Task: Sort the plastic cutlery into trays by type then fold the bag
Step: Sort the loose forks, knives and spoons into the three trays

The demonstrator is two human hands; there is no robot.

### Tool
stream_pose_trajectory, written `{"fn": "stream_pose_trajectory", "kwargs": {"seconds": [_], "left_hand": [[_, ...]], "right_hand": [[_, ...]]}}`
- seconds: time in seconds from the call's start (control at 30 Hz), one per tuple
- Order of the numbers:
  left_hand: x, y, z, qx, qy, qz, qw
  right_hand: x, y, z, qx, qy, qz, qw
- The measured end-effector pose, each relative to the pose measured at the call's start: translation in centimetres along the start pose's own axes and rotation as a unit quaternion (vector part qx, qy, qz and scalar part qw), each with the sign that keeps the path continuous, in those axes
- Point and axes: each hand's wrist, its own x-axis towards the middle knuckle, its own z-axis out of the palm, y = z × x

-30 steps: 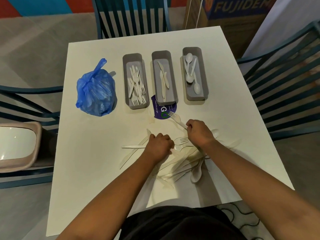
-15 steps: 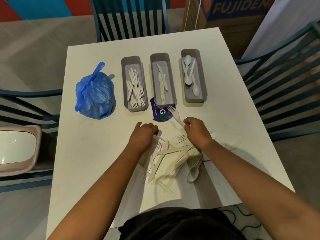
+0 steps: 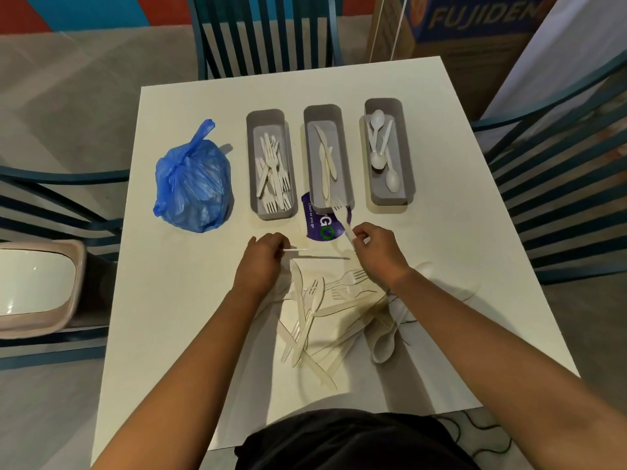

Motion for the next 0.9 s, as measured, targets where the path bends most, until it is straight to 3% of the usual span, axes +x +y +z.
{"fn": "stream_pose_trajectory", "kwargs": {"seconds": [0.2, 0.43, 0.9], "left_hand": [[-0.1, 0.2, -0.4, -0.23, 0.02, -0.147, 0.962], [1.5, 1.4, -2.7, -0.457, 0.024, -0.25, 0.853], [4.0, -0.2, -4.4, -0.452, 0.014, -0.274, 0.849]], "right_hand": [[1.9, -2.9, 0.9, 0.063, 0.031, -0.011, 0.998], [5.0, -7.5, 2.6, 0.03, -0.045, 0.007, 0.999], [10.7, -13.8, 4.6, 0.035, -0.058, -0.045, 0.997]]}}
